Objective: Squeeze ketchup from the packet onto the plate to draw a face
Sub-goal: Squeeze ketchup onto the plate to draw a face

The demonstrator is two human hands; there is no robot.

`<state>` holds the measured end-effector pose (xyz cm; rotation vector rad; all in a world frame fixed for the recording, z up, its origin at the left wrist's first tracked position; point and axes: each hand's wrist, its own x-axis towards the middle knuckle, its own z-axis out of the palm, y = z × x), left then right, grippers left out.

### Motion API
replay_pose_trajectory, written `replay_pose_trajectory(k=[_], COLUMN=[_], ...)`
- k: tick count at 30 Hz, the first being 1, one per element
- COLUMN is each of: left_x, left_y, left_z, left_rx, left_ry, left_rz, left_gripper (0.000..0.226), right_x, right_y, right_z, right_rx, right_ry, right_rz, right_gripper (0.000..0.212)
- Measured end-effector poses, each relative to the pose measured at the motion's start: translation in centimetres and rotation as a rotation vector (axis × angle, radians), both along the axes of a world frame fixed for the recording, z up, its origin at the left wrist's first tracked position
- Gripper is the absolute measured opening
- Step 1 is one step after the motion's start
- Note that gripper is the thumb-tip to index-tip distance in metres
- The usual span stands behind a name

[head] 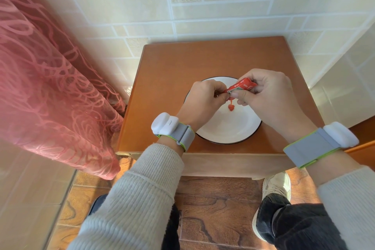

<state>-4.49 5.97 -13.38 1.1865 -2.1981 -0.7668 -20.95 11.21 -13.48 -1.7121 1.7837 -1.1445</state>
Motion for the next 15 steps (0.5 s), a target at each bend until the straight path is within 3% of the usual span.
replay_pose_trajectory(k=[8,15], left_x=[0.04,-0.07], left_y=[-0.06,0.24], left_z=[0.09,0.48], left_rx=[0.022,0.008], left_ry=[0.165,0.204], left_rz=[0.048,0.035], left_gripper=[0.003,0.005], right_x=[-0.72,-0.95], right_y=[0.44,0.87], right_z=[0.45,0.86], right_rx=[0.001,0.052], right_ry=[0.030,0.078], right_rz=[-0.001,0.061], right_gripper=[0.018,0.015])
